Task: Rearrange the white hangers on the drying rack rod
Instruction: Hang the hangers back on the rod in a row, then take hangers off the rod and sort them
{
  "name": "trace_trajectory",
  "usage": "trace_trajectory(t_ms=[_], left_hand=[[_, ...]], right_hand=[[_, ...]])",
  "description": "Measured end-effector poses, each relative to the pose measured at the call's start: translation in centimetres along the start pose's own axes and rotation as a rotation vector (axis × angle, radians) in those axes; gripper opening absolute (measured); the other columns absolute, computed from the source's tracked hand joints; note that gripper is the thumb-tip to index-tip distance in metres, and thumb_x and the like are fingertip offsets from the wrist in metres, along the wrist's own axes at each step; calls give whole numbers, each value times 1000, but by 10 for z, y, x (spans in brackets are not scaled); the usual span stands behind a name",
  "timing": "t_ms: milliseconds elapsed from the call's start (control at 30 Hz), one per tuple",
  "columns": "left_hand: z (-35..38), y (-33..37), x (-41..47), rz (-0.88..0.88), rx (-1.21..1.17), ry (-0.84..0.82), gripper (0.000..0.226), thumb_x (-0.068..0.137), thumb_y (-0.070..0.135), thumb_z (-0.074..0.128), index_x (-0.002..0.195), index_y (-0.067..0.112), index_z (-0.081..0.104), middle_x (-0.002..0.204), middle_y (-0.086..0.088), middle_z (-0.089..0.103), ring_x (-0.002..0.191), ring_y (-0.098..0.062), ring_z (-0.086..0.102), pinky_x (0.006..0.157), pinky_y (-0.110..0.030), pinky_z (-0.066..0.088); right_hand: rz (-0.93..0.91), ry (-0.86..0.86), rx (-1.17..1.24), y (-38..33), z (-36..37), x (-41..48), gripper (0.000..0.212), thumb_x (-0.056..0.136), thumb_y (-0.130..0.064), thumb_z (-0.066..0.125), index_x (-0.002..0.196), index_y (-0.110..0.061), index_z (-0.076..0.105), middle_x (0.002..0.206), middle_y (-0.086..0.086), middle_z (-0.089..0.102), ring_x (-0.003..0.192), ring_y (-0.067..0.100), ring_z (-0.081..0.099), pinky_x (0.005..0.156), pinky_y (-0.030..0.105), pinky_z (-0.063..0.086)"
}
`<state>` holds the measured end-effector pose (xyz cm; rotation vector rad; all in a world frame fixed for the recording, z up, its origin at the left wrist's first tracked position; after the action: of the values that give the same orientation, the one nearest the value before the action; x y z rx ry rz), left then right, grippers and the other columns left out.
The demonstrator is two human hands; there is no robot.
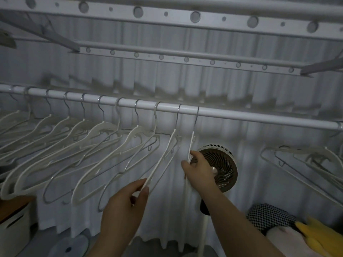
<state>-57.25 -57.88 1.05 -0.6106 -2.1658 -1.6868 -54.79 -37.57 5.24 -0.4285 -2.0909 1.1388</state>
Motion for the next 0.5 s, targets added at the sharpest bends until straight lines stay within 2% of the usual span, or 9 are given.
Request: trace_trajectory(t_ms=[100,200,233,267,333,400,500], left_hand=[[-8,5,-3,39,28,80,17,81,19,63,98,21,68,76,23,56,69,0,56,59,-12,36],[-14,17,-6,96,53,162,16,82,18,61,96,22,68,79,24,53,75,6,50,61,-16,36],[-14,25,-8,117,56,185,14,82,18,61,92,25,68,79,23,53,74,5,50,61,-15,36],[-12,34,-11,143,44,203,16,82,18,61,87,32,66,77,22,53,71,3,51,60,-13,36],[-2,56,-17,199,5,206,31,82,15,60,75,45,57,74,19,56,71,5,54,57,-4,37],[17,80,-24,239,-27,177,40,82,9,59,71,47,53,73,18,58,73,16,51,59,4,35],[61,109,-38,240,-96,107,42,83,6,59,69,45,55,73,16,60,70,18,52,58,5,35]], right_hand=[[-46,15,31,-2,-3,-1,48,85,-28,59,128,-12,44,56,-7,44,53,3,45,46,5,36],[-63,25,33,-2,-15,-3,49,85,-36,58,127,-14,46,64,-11,45,64,4,48,58,13,38],[-71,36,20,-2,-23,-3,47,85,-36,57,125,-14,48,66,-12,45,66,3,48,59,9,38],[-81,46,20,-2,-34,-3,43,86,-35,57,123,-13,50,66,-11,47,65,2,48,55,3,36],[-97,47,18,0,-58,-3,35,87,-29,56,118,-10,54,72,-3,57,63,3,49,52,4,37],[-113,59,-41,4,-90,-3,26,88,-24,54,110,-10,60,80,4,63,64,5,52,53,6,36],[-127,95,-104,16,-154,-1,19,88,-19,53,99,-10,66,78,-2,58,74,14,58,64,14,39]])
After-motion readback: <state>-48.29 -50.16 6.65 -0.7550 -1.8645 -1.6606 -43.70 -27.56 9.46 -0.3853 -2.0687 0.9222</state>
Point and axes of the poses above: each hand's wrist, its own x-axis towards the middle knuckle, its own z-axis out of the palm, y = z × x, the point moved 6 cm from there along x, towards the middle knuckle
